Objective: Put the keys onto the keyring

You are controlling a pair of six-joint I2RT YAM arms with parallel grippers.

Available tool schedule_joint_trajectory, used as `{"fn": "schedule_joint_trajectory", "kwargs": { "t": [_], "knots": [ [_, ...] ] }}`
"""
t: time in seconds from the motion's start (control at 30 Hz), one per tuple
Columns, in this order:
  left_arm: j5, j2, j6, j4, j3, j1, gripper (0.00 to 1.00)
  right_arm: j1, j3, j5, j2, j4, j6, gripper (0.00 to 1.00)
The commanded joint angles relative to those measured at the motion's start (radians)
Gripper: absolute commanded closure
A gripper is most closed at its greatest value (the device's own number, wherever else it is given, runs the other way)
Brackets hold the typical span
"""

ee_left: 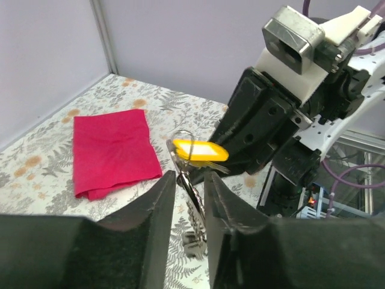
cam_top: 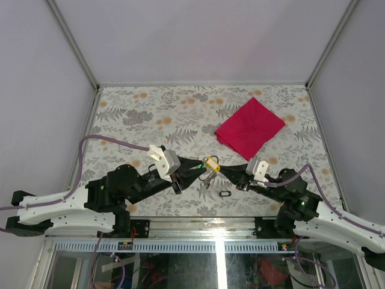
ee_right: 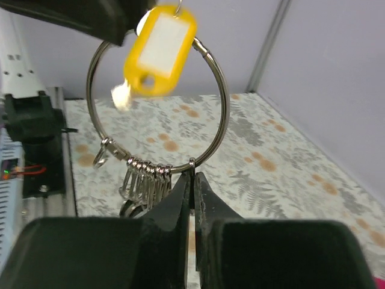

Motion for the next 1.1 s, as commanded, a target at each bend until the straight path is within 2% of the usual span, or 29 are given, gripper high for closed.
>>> {"fn": "schedule_joint_trajectory", "kwargs": {
  "t": [0.0, 0.1, 0.2, 0.37, 0.47, 0.6, 0.7, 0.83, 0.93, 1.07],
  "knots": [
    [0.026, -0.045, -0.043, 0.158, -0.051, -0.006, 0.68, -0.003, 0.148, 0.080, -0.028, -0.156, -0.222, 1.00],
    [0.044, -0.063, -0.055, 0.188, -0.069, -0.005, 0.56, -0.003, 0.209, 0.072, -0.026, -0.258, -0.358, 1.00],
    [0.044, -0.078, -0.058, 0.188, -0.074, -0.006, 0.50, -0.003, 0.260, 0.059, -0.018, -0.349, -0.483, 1.00],
    [0.022, -0.101, -0.059, 0.173, -0.077, -0.006, 0.47, -0.002, 0.333, 0.047, 0.002, -0.497, -0.655, 1.00],
    [-0.001, -0.100, -0.054, 0.178, -0.081, -0.007, 0.44, -0.003, 0.352, 0.043, 0.003, -0.542, -0.737, 1.00],
    [-0.035, -0.077, -0.038, 0.189, -0.078, -0.006, 0.40, -0.003, 0.358, 0.050, 0.010, -0.608, -0.926, 1.00],
    [-0.037, -0.049, -0.017, 0.199, -0.073, -0.005, 0.38, -0.003, 0.377, 0.056, 0.021, -0.643, -0.985, 1.00],
    [-0.026, 0.011, 0.012, 0.190, -0.064, -0.006, 0.38, -0.002, 0.429, 0.056, 0.048, -0.674, -0.904, 1.00],
    [-0.035, 0.047, 0.034, 0.221, -0.083, -0.006, 0.36, -0.002, 0.513, 0.058, 0.094, -0.755, -0.688, 1.00],
    [-0.062, 0.051, 0.053, 0.326, -0.146, -0.006, 0.33, -0.003, 0.668, 0.070, 0.208, -0.945, -0.387, 1.00]
  ]
}}
